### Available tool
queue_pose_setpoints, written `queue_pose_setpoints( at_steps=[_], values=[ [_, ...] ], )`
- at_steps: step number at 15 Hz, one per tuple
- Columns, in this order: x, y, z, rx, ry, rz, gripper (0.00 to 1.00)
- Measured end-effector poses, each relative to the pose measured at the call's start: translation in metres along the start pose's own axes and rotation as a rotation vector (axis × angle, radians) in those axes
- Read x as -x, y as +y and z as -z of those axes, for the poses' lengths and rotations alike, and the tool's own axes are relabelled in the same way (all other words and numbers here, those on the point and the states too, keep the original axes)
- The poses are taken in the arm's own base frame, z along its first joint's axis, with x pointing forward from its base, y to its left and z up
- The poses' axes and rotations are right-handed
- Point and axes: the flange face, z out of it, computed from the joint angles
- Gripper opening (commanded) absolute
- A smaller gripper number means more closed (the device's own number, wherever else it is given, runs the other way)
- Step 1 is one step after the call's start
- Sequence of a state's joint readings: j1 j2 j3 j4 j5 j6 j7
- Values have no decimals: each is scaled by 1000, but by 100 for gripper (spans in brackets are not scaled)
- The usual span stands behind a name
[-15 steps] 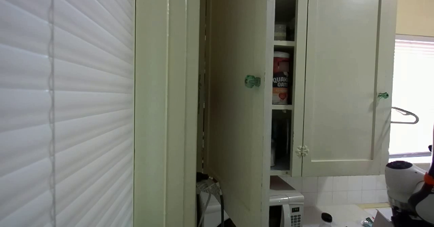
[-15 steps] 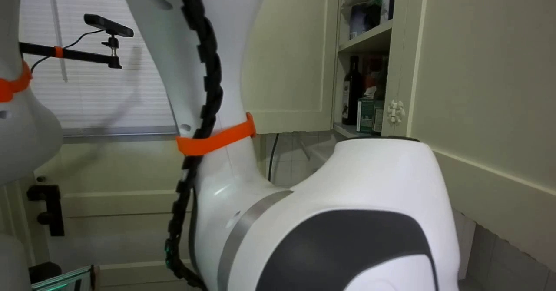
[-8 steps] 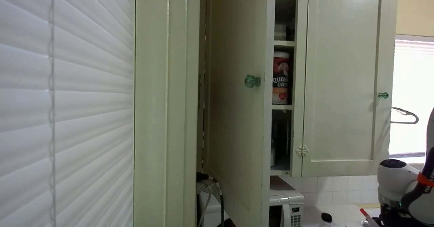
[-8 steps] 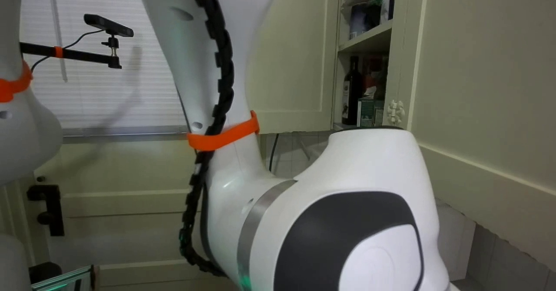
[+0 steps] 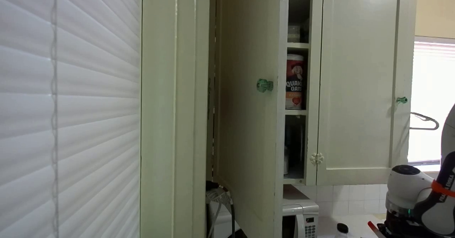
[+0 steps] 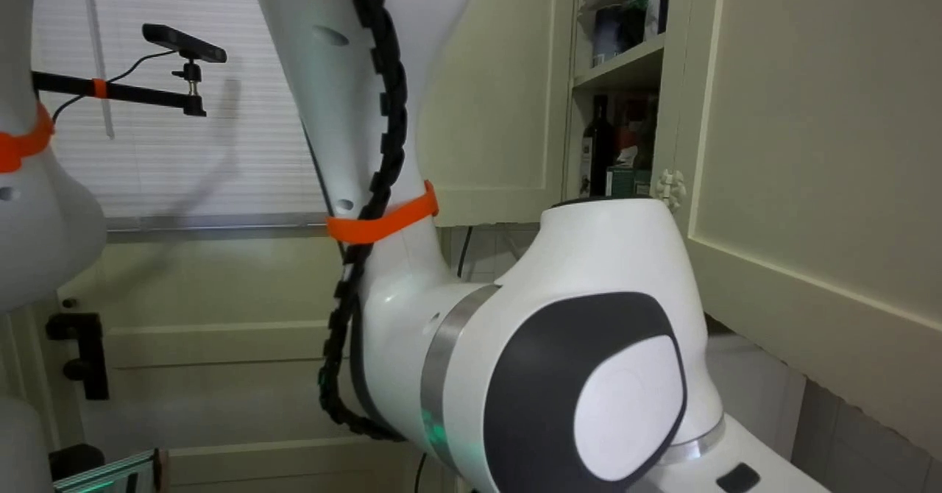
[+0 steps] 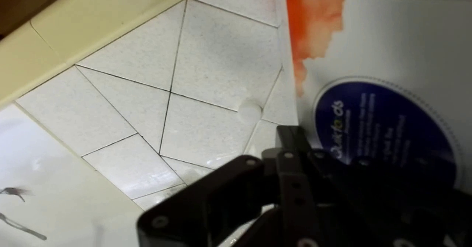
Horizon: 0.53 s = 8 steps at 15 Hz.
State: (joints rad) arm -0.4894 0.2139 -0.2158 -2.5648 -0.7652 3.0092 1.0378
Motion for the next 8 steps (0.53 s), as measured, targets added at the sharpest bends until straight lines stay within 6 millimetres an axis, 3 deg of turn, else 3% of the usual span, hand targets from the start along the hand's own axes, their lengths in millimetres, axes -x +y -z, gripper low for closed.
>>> queue_pose_setpoints(
  at_steps=[8],
  values=[
    [2, -18, 19, -77, 28, 41, 0]
  ],
)
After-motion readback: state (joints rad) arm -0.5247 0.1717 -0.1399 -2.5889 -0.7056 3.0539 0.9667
